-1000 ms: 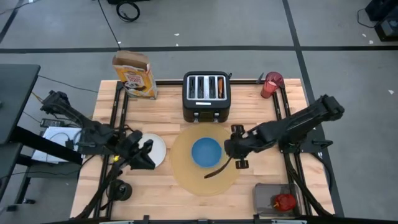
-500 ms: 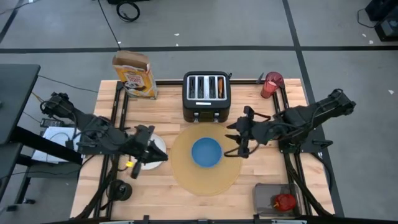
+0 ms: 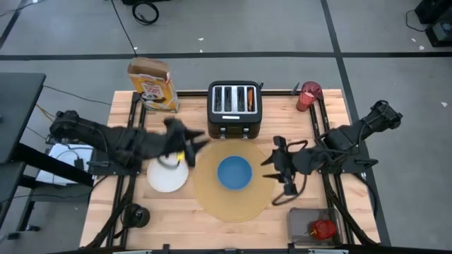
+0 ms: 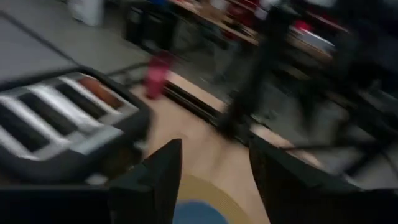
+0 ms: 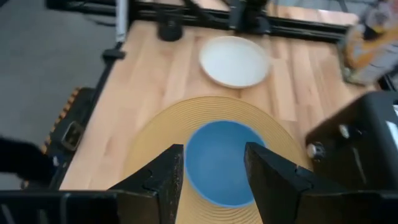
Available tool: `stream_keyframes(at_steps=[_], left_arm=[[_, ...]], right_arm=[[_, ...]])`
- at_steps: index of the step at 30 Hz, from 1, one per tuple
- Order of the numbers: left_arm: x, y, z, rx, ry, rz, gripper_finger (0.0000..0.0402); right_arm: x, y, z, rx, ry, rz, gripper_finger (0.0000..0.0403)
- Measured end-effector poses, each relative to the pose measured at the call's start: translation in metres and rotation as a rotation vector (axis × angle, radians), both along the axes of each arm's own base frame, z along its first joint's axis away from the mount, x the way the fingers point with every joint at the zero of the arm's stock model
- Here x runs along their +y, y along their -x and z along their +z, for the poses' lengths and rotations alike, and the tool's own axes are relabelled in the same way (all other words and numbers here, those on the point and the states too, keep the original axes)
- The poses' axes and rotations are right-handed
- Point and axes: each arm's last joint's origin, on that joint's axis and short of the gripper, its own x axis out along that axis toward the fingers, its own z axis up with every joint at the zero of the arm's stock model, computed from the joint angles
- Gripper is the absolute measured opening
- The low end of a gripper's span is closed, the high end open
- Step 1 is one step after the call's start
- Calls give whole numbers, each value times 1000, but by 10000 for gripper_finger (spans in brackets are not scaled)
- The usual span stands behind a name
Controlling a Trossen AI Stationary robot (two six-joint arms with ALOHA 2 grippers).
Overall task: Arrange a breakfast setting
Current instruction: Pour the cereal from the cereal box into the bowl
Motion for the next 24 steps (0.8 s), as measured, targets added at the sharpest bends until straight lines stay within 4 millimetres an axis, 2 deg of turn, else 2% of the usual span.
stream_keyframes(at_steps=[6,10,14,20,24], left_arm=[[73,10,14,-44,14,250,227],[120,29,36,-11,16,276,243],[155,54,57,119,-37,289,247],[187,106,75,445,-151,324,247],[197,125,74,610,-251,212,247]], right_arm=[[8,3,1,-18,13,48,181],[14,6,2,-18,4,80,181],[16,8,1,-14,-27,52,181],[16,8,1,-15,-74,-10,181],[8,4,2,-42,-45,-84,181]])
